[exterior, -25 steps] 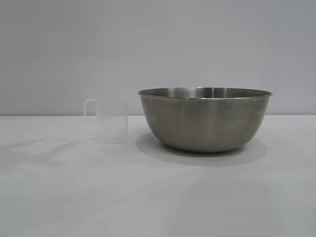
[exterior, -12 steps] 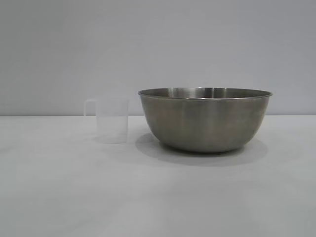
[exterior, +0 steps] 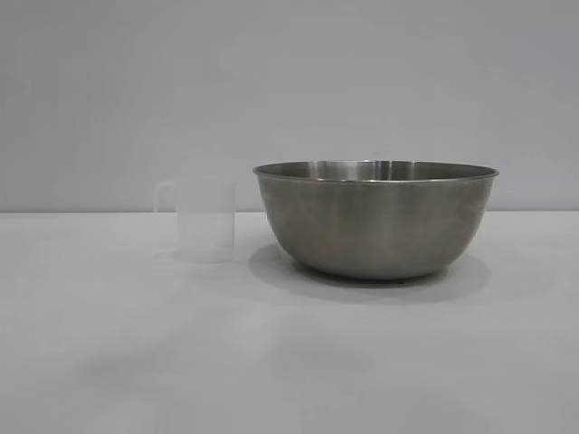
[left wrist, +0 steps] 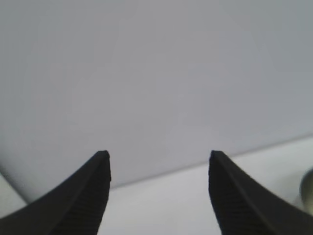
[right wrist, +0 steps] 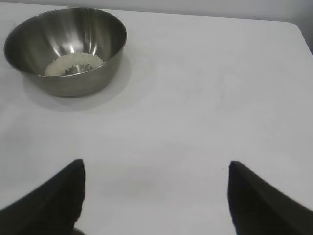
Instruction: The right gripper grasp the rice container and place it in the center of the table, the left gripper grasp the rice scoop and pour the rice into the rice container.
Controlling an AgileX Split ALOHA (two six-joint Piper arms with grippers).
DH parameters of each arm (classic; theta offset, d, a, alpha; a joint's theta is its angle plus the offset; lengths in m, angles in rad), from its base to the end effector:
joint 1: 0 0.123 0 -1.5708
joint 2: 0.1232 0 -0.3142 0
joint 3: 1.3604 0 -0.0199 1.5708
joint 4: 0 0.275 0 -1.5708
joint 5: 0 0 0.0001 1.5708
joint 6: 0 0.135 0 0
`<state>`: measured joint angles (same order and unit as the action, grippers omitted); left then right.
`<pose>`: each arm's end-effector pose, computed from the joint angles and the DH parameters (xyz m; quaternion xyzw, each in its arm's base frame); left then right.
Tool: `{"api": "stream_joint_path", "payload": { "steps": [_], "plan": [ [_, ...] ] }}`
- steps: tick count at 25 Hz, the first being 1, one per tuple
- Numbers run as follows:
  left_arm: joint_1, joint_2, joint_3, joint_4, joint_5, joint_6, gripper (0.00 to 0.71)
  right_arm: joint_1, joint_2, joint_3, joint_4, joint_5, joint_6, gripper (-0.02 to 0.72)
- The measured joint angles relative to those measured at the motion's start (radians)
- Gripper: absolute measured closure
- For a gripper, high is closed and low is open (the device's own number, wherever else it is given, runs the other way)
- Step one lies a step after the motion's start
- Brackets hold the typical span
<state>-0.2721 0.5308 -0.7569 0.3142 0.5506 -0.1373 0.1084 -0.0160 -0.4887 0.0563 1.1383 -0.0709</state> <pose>0.1371 -0.0156 0.3893 0.1063 0.7708 0.0196 0.6279 0.0190 0.0090 0.2565 -0.0802 0.8676 0.0372 0.4893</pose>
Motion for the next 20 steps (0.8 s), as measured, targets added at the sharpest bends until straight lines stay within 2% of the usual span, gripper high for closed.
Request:
{"api": "stream_joint_path", "payload": {
  "steps": [6, 15, 20],
  "plan": [
    [0.0, -0.173, 0.096, -0.104, 0.127, 0.017, 0.28, 0.0, 0.0, 0.0, 0.0, 0.0, 0.0, 0.158],
    [0.0, -0.397, 0.104, -0.229, 0.393, 0.105, 0.28, 0.0, 0.0, 0.0, 0.0, 0.0, 0.0, 0.158],
    [0.0, -0.482, 0.154, -0.306, 0.464, 0.168, 0.28, 0.0, 0.0, 0.0, 0.0, 0.0, 0.0, 0.158]
  ]
}}
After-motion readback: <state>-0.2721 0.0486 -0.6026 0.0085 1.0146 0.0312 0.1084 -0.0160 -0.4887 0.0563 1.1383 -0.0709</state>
